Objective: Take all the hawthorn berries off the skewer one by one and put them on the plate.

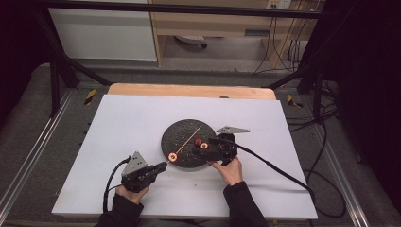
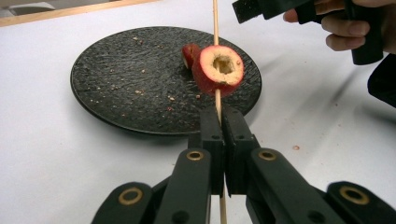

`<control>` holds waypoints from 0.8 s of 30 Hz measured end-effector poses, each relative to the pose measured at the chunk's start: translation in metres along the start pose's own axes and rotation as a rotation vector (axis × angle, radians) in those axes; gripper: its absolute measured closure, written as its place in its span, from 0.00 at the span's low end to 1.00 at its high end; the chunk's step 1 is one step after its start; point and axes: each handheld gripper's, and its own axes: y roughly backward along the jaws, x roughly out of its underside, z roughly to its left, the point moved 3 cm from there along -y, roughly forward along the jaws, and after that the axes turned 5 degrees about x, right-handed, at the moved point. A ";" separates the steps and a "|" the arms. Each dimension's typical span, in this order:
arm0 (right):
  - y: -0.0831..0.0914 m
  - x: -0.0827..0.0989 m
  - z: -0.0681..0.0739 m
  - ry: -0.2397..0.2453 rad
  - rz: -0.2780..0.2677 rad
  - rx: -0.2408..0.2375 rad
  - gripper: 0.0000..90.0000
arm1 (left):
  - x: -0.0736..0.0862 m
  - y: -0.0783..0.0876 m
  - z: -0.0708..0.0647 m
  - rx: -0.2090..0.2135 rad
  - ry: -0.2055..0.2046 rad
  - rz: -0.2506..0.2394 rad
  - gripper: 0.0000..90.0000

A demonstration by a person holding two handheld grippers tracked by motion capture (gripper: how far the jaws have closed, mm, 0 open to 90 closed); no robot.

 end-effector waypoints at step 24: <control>-0.007 0.020 0.019 -0.060 0.002 -0.090 0.11 | -0.005 -0.021 -0.012 0.009 -0.011 0.001 0.98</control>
